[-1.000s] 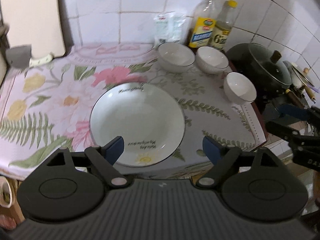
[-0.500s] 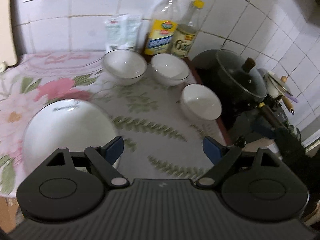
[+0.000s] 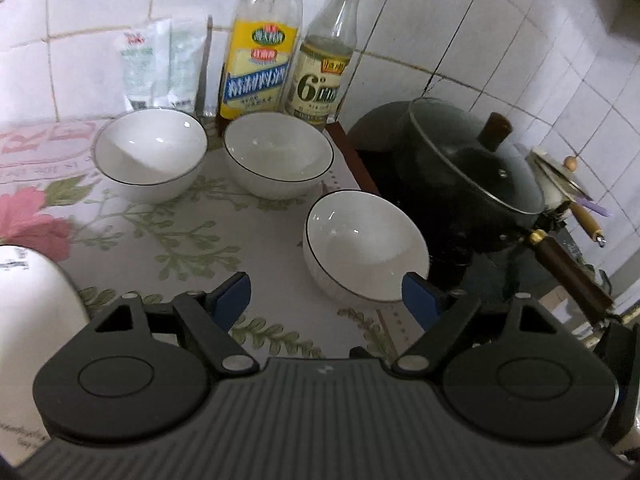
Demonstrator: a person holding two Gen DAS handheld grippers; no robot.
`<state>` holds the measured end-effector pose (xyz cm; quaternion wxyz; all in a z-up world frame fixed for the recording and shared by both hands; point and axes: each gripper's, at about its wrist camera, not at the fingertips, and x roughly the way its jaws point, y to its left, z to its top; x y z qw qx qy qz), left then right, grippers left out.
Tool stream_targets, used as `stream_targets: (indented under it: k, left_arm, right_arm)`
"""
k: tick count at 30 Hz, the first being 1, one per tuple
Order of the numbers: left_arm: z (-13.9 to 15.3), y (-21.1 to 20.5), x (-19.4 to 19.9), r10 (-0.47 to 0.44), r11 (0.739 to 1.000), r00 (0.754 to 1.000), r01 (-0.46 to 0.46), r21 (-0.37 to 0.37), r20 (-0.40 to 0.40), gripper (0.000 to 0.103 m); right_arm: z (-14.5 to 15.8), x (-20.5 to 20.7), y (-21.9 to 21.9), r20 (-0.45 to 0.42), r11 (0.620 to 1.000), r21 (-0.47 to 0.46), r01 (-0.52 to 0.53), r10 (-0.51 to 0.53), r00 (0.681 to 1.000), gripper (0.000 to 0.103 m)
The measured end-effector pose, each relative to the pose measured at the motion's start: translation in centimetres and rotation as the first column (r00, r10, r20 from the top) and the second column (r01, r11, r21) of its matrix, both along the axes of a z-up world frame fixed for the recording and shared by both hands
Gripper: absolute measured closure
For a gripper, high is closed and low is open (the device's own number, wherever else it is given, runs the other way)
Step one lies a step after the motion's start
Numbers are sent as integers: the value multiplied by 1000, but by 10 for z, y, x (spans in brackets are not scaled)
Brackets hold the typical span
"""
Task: Organize plates and bowls
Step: 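Move the left gripper to the white bowl by the pot and close on its rim, then lift the bowl with the left gripper and carry it beside the plate stack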
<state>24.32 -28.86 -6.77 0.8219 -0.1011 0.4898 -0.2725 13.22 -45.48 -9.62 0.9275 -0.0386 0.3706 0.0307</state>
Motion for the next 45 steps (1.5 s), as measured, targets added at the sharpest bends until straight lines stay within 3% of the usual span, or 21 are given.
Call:
stream_targets:
  k: [5,10,17,28,34,39,45]
  left_arm:
    - [-28,-13,19,35,999,995,-39,-35,-94,32]
    - [-50,-23,28,42,999,991,-45,-18,-130,48]
    - [-65,-28,36,27,999,989,-30,-19,-148,78]
    - [-55,-28,30,-13,999,992,18,37,-123,80]
    - [-32,-11,12,-20,998,995,26,55,-95,80]
    - [-14,-1,-5,-29,989,995,42,139,-90,80]
    - [-3,20,-19,2,990,994,13,140,-108,80]
  right_arm:
    - [-20,20,-9,-43,1000,13,3,-2,999,4]
    - [-30,30,-11,-43,1000,19,-24,25,999,4]
    - [-33,47,-13,-30,999,29,-24,25,999,4]
    - [-32,40,-9,34,1000,16,-11,11,999,4]
    - [-19,23,5,91,998,-2,-60,60,994,4]
    - [-8,13,25,95,992,-47,-119,123,988,4]
    - [-2,0,44,112,988,-40,-151,154,982,4]
